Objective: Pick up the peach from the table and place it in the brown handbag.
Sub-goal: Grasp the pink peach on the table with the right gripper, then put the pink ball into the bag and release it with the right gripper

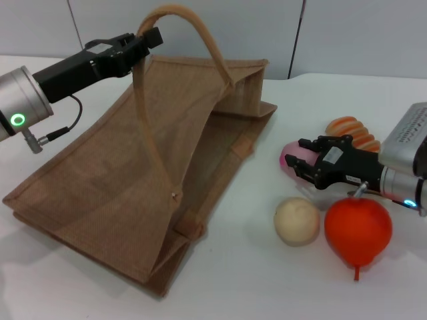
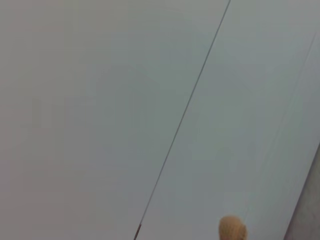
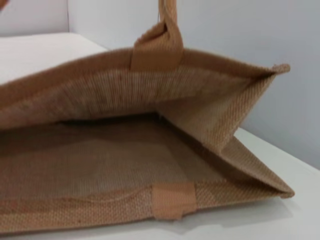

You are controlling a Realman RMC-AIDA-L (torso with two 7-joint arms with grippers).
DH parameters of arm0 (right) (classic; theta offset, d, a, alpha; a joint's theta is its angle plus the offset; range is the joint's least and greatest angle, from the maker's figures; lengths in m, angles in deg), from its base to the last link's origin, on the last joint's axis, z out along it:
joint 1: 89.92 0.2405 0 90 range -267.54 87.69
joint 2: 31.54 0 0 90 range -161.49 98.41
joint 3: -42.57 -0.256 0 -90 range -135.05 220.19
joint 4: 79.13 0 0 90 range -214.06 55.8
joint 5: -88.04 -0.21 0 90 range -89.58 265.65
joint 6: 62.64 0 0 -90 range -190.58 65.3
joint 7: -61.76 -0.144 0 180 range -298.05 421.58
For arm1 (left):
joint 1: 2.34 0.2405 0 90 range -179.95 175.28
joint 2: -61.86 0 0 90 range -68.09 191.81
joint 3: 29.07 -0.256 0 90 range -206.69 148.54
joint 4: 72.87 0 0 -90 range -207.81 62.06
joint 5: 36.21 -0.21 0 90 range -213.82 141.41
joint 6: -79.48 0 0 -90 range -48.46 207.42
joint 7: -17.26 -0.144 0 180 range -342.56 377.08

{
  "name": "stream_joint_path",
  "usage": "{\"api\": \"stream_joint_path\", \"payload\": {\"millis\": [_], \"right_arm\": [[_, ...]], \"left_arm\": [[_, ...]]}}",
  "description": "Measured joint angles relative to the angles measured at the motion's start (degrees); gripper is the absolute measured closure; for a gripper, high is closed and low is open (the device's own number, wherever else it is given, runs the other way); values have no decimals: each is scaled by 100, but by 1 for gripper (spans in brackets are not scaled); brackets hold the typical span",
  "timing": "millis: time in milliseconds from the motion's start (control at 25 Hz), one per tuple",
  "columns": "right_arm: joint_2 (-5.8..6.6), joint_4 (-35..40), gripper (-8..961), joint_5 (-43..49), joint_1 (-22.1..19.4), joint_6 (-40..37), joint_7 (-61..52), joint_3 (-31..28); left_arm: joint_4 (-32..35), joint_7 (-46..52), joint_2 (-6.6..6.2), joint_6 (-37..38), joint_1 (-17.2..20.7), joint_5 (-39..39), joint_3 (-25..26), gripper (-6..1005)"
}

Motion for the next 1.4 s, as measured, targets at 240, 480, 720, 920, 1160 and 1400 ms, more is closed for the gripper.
{"api": "stream_joint_path", "payload": {"millis": [240, 480, 720, 920, 1160, 1400], "right_arm": [[-4, 101, 550, -21, -4, 87, 0, -8], [-3, 100, 592, -26, -9, 98, -5, -11], [-1, 102, 646, -28, -13, 160, -4, -12], [-1, 402, 666, -28, -13, 926, 59, -202], [0, 954, 677, -30, 10, 2553, 277, -414], [-37, 365, 694, 60, 217, 2471, 668, -277]], "left_arm": [[0, 6, 0, 1, -1, 0, 0, 878], [0, 7, 0, 12, -1, 0, 0, 878], [0, 5, 0, 16, -2, 0, 0, 879], [0, 12, -2, -2, -1, 0, 0, 879], [0, 40, -8, -66, -27, 0, 0, 879], [0, 131, -9, -605, -162, -1, 0, 879]]}}
